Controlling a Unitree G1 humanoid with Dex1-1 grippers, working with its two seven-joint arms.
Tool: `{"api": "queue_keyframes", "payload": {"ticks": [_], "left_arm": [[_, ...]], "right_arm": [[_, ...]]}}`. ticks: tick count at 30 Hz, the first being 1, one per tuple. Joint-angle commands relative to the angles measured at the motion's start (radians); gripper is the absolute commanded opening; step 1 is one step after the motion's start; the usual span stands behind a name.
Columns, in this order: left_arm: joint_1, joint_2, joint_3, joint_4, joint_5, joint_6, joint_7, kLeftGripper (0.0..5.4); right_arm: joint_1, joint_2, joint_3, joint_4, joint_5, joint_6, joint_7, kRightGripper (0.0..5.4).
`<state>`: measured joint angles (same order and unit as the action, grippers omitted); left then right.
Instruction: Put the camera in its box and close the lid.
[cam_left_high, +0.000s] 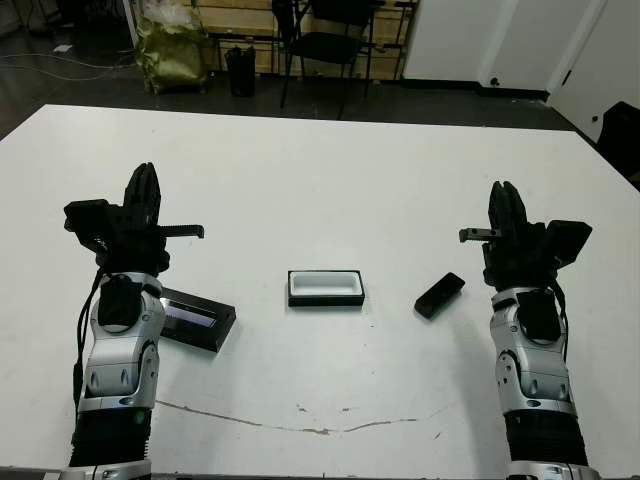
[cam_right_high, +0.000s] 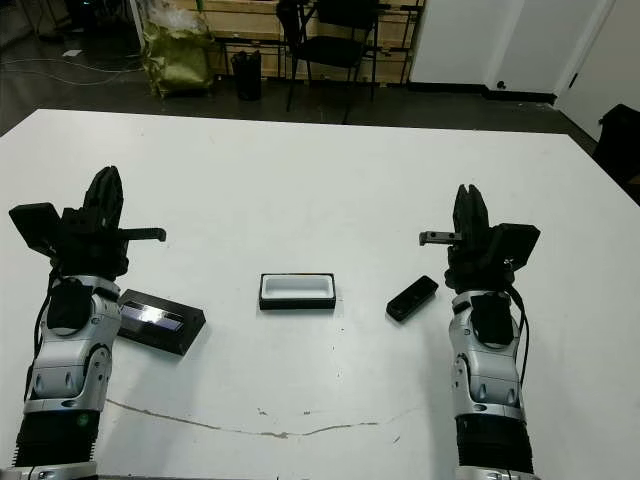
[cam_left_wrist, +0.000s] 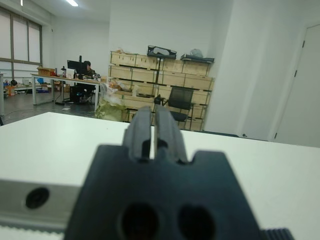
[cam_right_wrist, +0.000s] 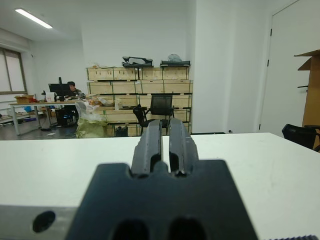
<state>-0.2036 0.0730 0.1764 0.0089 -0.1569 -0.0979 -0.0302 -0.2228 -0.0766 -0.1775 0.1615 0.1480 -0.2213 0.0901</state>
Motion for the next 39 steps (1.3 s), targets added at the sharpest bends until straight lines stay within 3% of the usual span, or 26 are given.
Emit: {"api": "queue_keyframes", "payload": {"ticks": [1,4,9,14,17,20,23,25,32,36,39], "left_arm": [[0.008,0.005,-0.002,0.016,0.009,-0.001,-0.001,0.01],[0.007,0.0,-0.002,0.01,-0.002,0.016,-0.002,0.01],[0.006,0.003,-0.005,0.004,0.0,0.028,0.001,0.01],[0.01,0.006,-0.004,0.016,0.007,0.001,-0.004,0.01],[0.011,0.004,-0.002,0.024,0.001,-0.004,-0.007,0.01],[0.012,0.0,-0.004,0.026,0.002,-0.012,-0.007,0.01],[0.012,0.004,-0.005,0.033,0.01,-0.027,-0.008,0.01],[0.013,0.002,-0.003,0.028,0.004,-0.016,-0.005,0.01],[0.013,0.002,-0.003,0.023,0.002,-0.006,-0.002,0.01],[0.015,0.003,-0.005,0.015,0.011,0.002,0.006,0.01],[0.014,0.003,-0.003,0.019,0.004,-0.006,-0.001,0.01]], "right_arm": [[0.012,-0.009,0.0,0.001,0.005,0.024,0.004,0.0],[0.015,-0.012,0.0,-0.001,-0.005,0.018,-0.002,0.0],[0.034,-0.012,0.005,-0.061,-0.015,0.095,-0.021,0.0],[0.021,-0.035,-0.016,0.001,0.015,0.011,0.041,0.0],[0.024,-0.064,-0.031,-0.023,0.043,0.034,0.076,0.0],[0.027,-0.122,-0.039,-0.044,0.041,0.081,0.11,0.0],[0.034,-0.196,-0.042,-0.128,0.043,0.225,0.133,0.0],[0.035,-0.228,-0.052,-0.151,0.056,0.271,0.155,0.0],[0.015,-0.347,-0.062,0.012,0.036,0.177,0.288,0.0],[0.002,-0.457,-0.04,0.036,0.035,0.237,0.417,0.0],[-0.015,-0.503,-0.038,0.035,0.088,0.266,0.537,0.0]]}}
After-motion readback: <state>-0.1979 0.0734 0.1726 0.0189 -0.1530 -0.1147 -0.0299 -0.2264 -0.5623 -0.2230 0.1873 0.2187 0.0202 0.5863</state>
